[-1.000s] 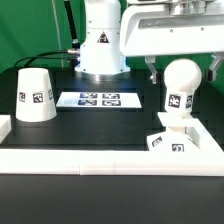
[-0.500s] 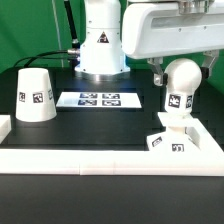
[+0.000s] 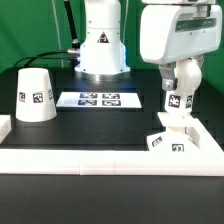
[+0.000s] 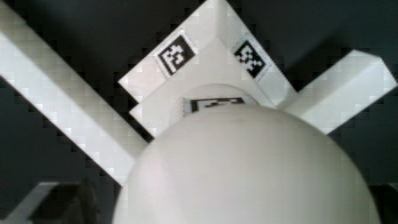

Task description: Assemble lamp

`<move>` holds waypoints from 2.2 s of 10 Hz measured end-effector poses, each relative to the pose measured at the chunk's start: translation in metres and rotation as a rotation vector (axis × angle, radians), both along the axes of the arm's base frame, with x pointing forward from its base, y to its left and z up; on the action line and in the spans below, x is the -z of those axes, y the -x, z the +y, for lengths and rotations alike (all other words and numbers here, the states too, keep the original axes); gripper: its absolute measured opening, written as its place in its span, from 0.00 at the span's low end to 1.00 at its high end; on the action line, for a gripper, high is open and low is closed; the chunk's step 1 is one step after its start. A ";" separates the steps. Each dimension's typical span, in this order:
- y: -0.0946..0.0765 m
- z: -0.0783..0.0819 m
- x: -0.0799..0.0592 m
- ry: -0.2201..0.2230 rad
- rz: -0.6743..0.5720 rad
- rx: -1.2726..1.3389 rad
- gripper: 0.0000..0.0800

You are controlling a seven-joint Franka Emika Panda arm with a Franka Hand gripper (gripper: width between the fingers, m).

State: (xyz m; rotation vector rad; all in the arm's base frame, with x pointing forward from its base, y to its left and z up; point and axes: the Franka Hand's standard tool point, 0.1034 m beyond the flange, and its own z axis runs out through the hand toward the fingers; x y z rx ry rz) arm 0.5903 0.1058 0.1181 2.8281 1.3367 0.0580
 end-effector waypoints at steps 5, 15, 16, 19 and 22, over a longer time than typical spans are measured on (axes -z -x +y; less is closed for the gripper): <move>0.000 -0.001 0.000 0.035 -0.002 -0.308 0.87; 0.000 -0.006 0.002 0.029 0.003 -0.154 0.72; 0.000 -0.007 0.002 0.021 0.000 -0.040 0.72; 0.000 -0.006 0.002 0.008 -0.001 0.231 0.72; 0.001 -0.006 0.002 -0.003 -0.001 0.478 0.72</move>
Offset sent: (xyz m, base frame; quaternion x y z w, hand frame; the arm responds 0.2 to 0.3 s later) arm 0.0001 0.0045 0.0020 -0.0088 -0.0060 -0.1148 0.9933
